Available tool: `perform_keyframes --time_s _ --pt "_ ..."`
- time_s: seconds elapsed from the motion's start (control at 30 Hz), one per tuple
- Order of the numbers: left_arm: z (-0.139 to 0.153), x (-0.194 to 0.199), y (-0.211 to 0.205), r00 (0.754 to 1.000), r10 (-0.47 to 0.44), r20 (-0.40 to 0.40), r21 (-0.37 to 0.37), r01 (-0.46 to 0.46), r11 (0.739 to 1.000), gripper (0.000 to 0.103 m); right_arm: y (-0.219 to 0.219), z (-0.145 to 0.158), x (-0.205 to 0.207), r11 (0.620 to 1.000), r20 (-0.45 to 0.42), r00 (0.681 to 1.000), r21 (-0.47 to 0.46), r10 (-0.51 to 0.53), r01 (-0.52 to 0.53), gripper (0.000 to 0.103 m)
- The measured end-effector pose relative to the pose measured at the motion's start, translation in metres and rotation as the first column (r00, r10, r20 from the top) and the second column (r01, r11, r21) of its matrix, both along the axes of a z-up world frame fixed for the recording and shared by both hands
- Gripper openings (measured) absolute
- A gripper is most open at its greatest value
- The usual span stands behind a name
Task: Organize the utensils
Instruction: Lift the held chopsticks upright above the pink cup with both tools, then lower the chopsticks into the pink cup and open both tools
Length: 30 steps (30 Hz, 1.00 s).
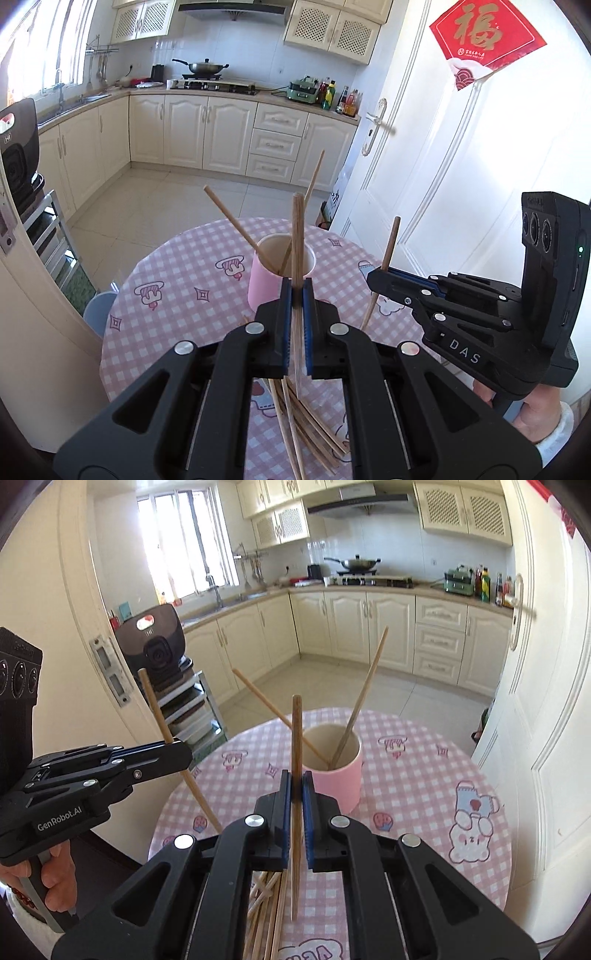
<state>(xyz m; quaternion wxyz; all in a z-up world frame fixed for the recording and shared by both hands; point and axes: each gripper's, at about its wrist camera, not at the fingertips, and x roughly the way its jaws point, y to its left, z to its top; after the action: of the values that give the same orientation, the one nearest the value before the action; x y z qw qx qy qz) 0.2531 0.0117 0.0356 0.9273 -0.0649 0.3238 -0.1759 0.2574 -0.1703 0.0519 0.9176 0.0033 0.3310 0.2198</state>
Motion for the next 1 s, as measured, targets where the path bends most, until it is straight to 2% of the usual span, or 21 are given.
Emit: perform_keyframes --time_s 0.33,0.63,0.8,1.0 --pt "0.025 0.001 -0.008 0.997 0.018 0.074 -0.018 -0.017 1.000 0.006 -0.004 0.037 -0.012 0.999 0.130 0.991 0.037 -0.016 0.011 0.005" --pt "0.056 0.020 -0.010 0.987 0.058 0.149 -0.061 -0.050 0.997 0.006 -0.009 0.080 -0.005 0.996 0.264 0.963 0.075 -0.060 0.042 0.005" --pt "0.064 0.037 -0.006 0.977 0.112 0.181 -0.093 -0.097 0.991 0.006 -0.009 0.088 0.007 0.994 0.317 0.943 0.073 -0.098 0.079 0.005" --pt "0.061 0.058 0.000 0.961 0.184 0.204 -0.112 -0.164 0.980 0.006 -0.008 0.083 0.021 0.991 0.356 0.925 0.069 -0.131 0.114 0.005"
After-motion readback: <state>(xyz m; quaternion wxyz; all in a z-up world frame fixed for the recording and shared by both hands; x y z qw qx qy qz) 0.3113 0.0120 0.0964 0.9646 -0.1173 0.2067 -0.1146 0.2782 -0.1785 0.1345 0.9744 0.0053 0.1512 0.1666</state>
